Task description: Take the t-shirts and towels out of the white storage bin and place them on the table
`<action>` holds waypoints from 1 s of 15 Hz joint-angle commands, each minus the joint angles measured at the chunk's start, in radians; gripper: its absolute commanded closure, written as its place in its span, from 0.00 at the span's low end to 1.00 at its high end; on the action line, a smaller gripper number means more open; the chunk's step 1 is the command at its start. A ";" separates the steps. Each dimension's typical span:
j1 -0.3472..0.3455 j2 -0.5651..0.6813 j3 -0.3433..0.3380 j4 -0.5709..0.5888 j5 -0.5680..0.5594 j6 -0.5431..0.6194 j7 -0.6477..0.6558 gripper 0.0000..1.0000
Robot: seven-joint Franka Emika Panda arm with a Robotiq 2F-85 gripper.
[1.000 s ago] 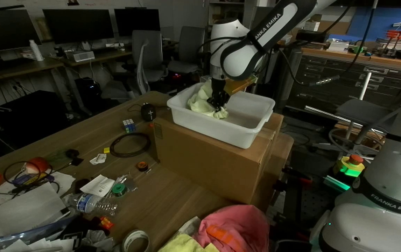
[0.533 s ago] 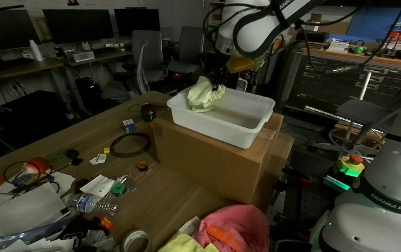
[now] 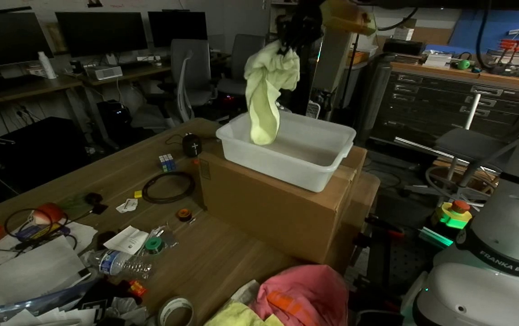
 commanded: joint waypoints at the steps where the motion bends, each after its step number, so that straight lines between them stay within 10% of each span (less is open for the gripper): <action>1: -0.044 -0.172 0.091 -0.048 0.039 0.063 0.050 0.97; 7: -0.085 -0.250 0.211 -0.020 0.064 0.152 0.063 0.97; 15: 0.189 -0.154 0.172 0.029 0.214 -0.094 -0.253 0.97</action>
